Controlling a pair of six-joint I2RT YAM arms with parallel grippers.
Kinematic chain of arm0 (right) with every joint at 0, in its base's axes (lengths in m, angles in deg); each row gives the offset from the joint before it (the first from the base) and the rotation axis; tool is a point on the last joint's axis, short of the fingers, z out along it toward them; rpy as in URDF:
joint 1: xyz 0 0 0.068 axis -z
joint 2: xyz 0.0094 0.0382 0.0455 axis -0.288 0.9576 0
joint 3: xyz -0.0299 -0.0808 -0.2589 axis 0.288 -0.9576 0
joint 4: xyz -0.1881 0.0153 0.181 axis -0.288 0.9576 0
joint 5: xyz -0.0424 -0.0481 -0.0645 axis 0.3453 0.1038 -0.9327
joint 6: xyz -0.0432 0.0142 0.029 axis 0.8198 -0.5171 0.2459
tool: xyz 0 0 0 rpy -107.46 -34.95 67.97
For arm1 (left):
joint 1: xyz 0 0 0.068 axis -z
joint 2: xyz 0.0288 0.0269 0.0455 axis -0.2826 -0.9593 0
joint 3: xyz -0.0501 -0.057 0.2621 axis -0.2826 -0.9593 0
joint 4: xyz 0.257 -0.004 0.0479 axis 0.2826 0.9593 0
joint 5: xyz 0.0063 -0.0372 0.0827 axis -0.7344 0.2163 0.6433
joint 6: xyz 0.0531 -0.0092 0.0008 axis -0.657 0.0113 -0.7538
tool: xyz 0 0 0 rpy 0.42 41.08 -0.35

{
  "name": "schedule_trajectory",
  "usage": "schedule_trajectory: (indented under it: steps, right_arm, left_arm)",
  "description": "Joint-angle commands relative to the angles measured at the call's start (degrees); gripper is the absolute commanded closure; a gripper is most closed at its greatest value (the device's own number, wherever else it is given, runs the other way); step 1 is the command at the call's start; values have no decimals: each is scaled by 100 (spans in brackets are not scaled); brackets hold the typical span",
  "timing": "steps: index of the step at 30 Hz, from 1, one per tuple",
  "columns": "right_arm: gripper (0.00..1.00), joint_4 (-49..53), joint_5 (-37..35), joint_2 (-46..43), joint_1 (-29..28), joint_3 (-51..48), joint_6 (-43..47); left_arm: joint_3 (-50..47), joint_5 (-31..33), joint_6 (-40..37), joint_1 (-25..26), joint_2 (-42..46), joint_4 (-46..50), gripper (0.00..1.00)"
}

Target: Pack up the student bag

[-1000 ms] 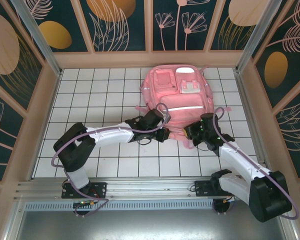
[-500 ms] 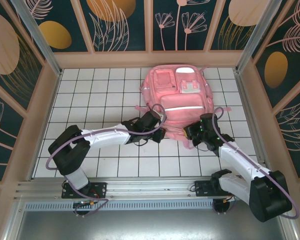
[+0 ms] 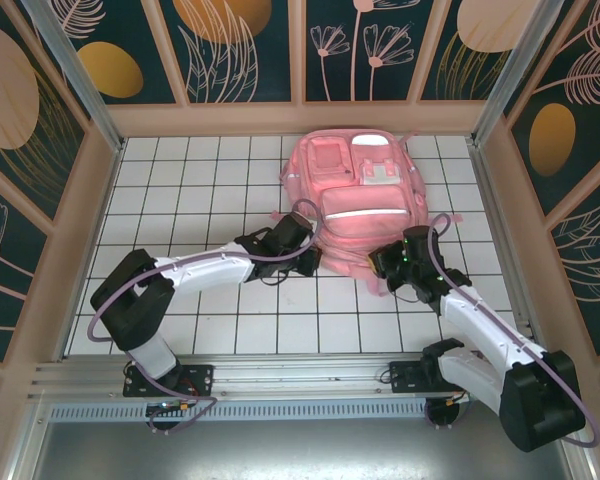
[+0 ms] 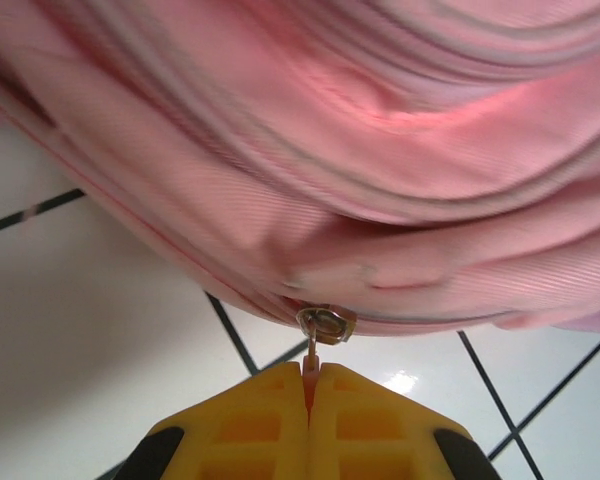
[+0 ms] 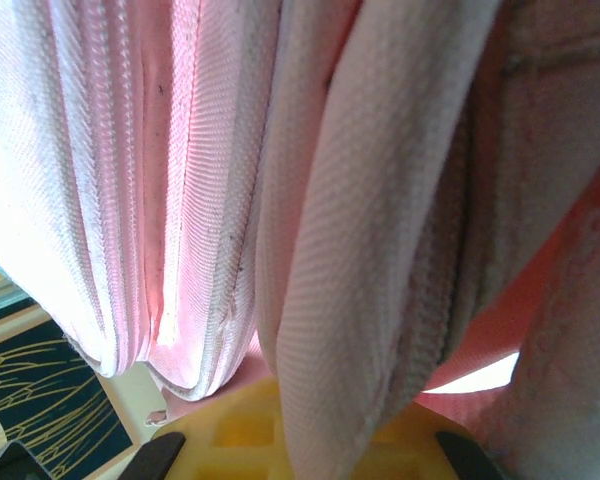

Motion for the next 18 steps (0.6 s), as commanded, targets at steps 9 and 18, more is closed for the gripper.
schedule_trajectory:
  steps: [9, 18]
  right_arm:
    - [100, 48, -52, -293, 384, 205, 284]
    - [100, -224, 229, -258, 393, 126, 405]
  left_arm:
    - [-63, 566, 91, -571, -139, 215, 98]
    - [46, 505, 208, -907, -532, -108, 97]
